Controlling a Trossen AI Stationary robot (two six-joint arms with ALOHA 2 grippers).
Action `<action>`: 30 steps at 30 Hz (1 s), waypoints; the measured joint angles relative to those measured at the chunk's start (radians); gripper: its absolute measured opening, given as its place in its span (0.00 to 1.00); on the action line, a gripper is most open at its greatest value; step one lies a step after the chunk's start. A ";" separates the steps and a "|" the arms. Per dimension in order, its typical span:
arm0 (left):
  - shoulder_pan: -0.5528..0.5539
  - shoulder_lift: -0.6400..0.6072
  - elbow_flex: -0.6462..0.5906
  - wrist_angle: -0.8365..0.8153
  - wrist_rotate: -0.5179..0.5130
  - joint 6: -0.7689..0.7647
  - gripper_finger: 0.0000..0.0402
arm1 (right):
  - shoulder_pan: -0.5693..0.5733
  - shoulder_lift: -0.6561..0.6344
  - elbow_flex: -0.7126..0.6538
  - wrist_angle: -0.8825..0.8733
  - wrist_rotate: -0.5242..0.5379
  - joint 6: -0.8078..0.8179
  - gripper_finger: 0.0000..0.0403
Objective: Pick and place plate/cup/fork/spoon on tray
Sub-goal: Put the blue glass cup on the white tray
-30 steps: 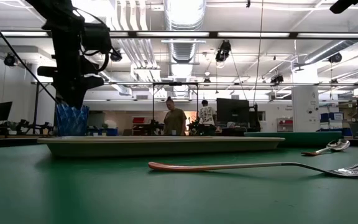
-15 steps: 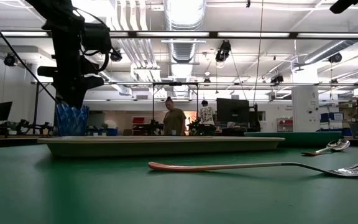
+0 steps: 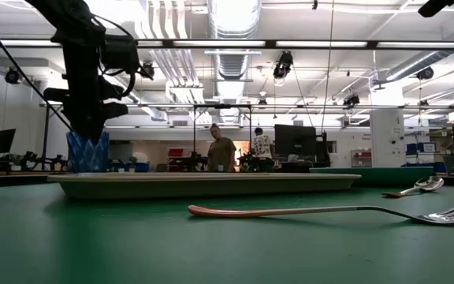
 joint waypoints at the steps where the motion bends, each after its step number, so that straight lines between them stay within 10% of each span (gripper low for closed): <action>1: 0.000 0.000 0.000 0.000 0.000 0.000 0.29 | 0.000 0.000 0.000 0.000 0.000 0.000 0.02; 30: 0.000 0.000 0.018 0.000 -0.029 0.000 0.01 | 0.000 0.000 0.000 0.000 0.000 0.000 0.02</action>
